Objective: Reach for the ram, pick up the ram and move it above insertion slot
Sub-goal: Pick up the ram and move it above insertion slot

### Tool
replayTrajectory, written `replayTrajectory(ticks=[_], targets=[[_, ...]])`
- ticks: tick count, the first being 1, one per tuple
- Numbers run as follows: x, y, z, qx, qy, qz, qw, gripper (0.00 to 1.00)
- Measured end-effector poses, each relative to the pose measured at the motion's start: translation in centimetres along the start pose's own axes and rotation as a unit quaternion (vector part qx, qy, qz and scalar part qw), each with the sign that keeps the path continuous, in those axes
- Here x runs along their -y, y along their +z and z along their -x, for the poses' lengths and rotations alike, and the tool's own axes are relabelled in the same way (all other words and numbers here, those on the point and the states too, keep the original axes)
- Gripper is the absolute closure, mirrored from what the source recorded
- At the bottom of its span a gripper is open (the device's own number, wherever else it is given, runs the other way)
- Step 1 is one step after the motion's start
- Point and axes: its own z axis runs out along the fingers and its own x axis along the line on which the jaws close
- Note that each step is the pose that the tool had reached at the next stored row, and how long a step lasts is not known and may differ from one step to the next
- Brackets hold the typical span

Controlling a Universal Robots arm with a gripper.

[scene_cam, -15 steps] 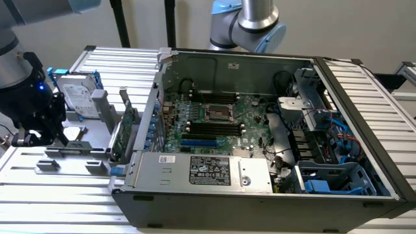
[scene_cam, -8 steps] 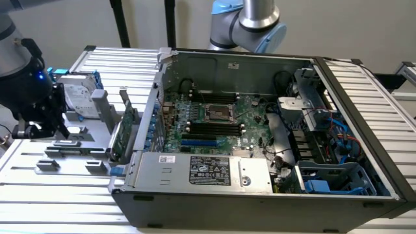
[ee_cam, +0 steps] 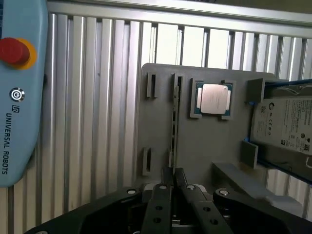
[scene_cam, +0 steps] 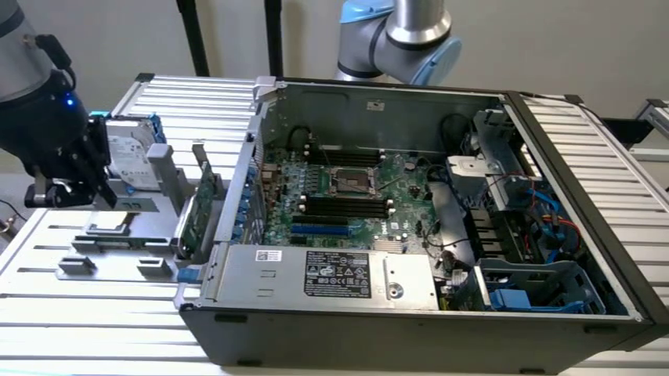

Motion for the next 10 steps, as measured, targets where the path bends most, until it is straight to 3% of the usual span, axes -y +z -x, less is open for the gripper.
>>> replayTrajectory(ticks=[10], targets=[[1.82,-2.81,0.2,0.0223,-0.017,0.0003,0.9996,0.87]])
